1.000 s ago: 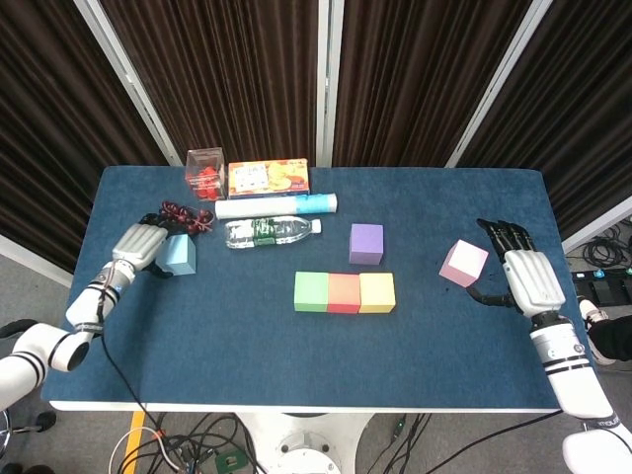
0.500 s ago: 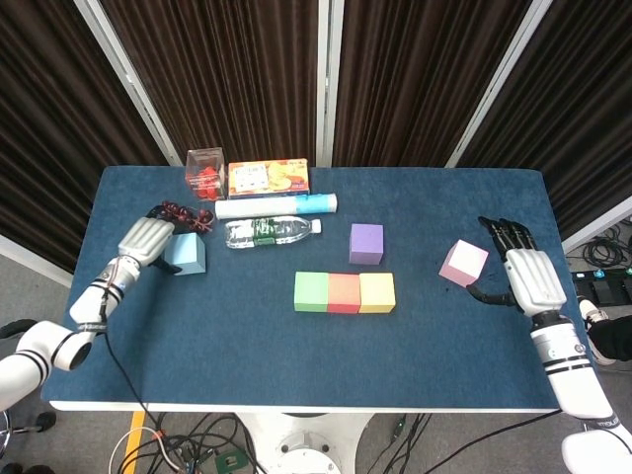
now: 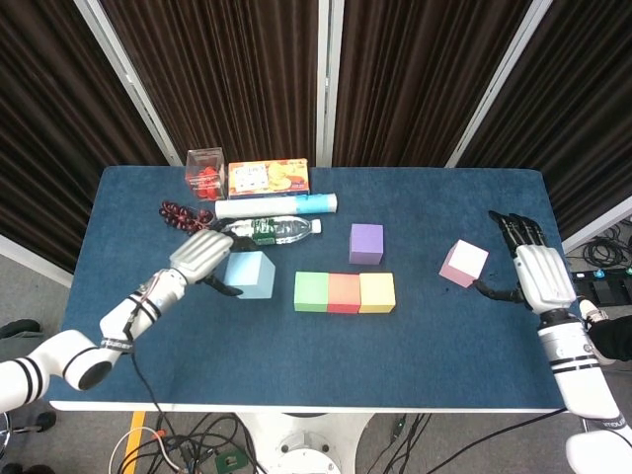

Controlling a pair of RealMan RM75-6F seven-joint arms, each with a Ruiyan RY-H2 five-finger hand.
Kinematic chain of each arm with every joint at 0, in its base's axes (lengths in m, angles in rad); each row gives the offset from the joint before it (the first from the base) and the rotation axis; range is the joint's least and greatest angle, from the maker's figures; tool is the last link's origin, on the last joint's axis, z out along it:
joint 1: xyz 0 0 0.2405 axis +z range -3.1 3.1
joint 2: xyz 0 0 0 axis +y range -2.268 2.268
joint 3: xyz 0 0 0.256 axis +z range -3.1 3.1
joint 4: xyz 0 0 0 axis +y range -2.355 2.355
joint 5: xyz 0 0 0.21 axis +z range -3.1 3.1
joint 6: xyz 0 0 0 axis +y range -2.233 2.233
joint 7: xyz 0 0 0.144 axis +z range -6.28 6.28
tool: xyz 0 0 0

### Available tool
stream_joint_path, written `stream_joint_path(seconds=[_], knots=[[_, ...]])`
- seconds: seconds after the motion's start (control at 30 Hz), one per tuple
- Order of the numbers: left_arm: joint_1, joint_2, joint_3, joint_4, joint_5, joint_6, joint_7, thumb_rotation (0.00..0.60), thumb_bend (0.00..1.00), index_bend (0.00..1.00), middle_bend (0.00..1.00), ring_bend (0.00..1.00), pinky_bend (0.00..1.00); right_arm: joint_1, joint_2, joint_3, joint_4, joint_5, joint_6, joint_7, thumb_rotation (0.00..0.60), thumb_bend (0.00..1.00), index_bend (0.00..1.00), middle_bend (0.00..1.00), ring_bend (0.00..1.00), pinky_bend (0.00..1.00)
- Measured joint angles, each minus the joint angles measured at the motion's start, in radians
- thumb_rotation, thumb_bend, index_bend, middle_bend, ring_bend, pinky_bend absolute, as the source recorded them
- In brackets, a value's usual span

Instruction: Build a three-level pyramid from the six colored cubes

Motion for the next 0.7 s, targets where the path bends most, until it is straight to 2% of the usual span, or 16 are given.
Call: stream_joint_path(seconds=[0.17,0.27,0.5,0.7], knots=[[-0.058,0.003,-0.036,-0.073,-0.091,-0.019,0.149,0.6,0.13,0.38,0.54,0.32,0.07,-0.008,0.008,0.002,0.005,0.0,0.004,0.016,0.6,0.09,0.0,0.1,0.0,0.0],[-0.102,-0.018,-0.049,-0.094,-0.181,-0.025,0.267,0.6,0.13,0.38,0.54,0.32,0.07,-0.013,0.012,0.003,0.009,-0.001,0.007,0.027,0.6,0.09,0.0,0.1,0.0,0.0],[-0.237,-0.112,-0.052,-0.101,-0.475,-0.005,0.564,0.6,0.13,0.36,0.53,0.32,0.07,-0.021,0.015,0.004,0.025,-0.004,0.005,0.053,0.6,0.09,0.0,0.1,0.0,0.0],[-0.353,-0.194,-0.045,-0.101,-0.69,0.059,0.747,0.6,0.13,0.36,0.53,0.32,0.07,-0.023,0.017,0.006,0.032,-0.006,0.002,0.065,0.6,0.09,0.0,0.1,0.0,0.0]])
